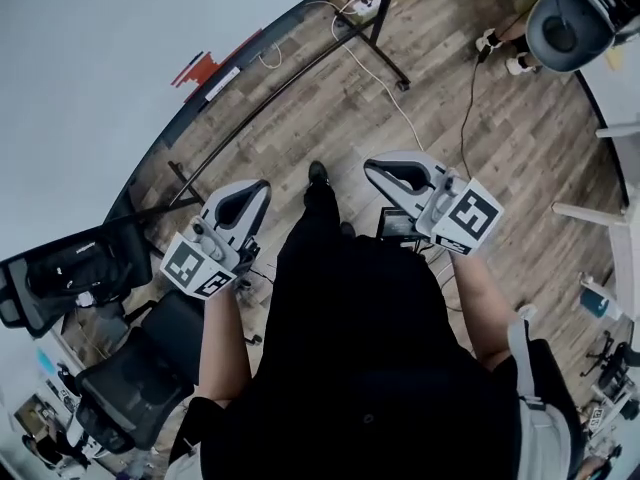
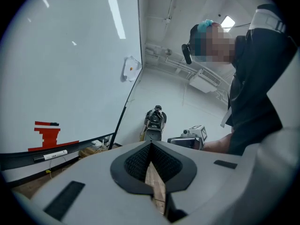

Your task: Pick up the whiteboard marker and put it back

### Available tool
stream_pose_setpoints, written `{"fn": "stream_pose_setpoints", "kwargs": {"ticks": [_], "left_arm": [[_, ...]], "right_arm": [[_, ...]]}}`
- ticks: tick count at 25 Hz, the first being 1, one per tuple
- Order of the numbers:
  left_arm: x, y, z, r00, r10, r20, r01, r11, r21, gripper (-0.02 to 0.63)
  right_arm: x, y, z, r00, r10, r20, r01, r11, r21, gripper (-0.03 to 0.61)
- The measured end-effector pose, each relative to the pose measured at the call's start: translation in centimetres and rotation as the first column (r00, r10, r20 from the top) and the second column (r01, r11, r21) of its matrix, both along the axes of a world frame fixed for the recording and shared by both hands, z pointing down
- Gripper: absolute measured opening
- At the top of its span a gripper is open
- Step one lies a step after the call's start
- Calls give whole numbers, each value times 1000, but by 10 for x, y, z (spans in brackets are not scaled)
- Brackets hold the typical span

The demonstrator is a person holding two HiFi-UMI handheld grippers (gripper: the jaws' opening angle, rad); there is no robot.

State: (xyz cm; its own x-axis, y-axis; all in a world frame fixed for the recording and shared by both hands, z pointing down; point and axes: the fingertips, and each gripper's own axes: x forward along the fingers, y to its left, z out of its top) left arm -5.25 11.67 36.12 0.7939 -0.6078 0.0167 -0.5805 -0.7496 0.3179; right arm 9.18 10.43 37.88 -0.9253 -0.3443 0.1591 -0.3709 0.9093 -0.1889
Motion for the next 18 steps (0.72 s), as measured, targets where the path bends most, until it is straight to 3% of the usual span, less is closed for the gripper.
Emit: {"fn": "stream_pose_setpoints", "kwargs": {"ticks": [6, 13, 18], "left_arm": [[-29, -81, -1, 1000, 29, -12, -29, 1000, -11, 12], [-60, -151, 9, 995, 3, 99, -2, 1000, -7, 12], [-64, -172, 16, 972, -41, 233, 40, 999, 7, 12]], "right_arm": [[-37, -79, -14, 998, -15, -62, 16, 1000, 18, 20], [-70, -140, -18, 996, -25, -91, 27, 999, 21, 21], [-81, -161, -10, 992, -87, -88, 87, 996, -5, 21]]}}
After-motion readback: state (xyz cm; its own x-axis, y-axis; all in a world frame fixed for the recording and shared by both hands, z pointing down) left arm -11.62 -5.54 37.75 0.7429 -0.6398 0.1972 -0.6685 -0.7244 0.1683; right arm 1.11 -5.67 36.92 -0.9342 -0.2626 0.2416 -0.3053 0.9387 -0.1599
